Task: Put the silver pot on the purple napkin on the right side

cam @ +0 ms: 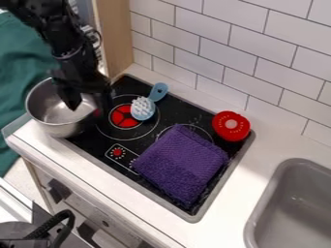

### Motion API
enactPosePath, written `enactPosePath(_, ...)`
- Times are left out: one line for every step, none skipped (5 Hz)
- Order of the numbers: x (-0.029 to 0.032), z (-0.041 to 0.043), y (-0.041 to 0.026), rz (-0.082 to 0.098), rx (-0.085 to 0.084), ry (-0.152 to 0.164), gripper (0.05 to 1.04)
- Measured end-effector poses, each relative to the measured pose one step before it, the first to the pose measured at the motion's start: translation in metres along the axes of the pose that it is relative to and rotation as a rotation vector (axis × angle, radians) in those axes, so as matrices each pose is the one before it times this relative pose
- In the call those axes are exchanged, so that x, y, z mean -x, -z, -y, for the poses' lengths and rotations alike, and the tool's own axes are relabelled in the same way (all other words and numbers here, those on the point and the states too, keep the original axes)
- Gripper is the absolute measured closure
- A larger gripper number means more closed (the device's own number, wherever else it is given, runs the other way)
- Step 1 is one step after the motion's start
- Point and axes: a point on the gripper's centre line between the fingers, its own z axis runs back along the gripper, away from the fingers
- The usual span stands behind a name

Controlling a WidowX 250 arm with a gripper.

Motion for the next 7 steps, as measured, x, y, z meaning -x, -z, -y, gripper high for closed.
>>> enactPosePath(-0.0067,0.00566,0.01066,-0.0335,0.0094,0.0332,0.078)
enactPosePath(-0.00296,0.007,0.0168,-0.0401,0.0173,0.0316,0.132)
enactPosePath(-0.00461,0.0029,-0.00008,0.007,-0.0106,0.0213,0.428)
enactPosePath(-0.00355,0.00186,0.00168,-0.007,0.0029,0.0028,0.735)
enactPosePath(-0.00133,0.00692,0.00037,-0.0085,0.0,0.0152,0.926)
enactPosePath(-0.00442,-0.00029,-0.0073,0.0254,-0.0157,-0.0007,1.007)
enactPosePath(-0.00066,0.00397,-0.00405,0.0231,-0.0005,-0.0055,1.027)
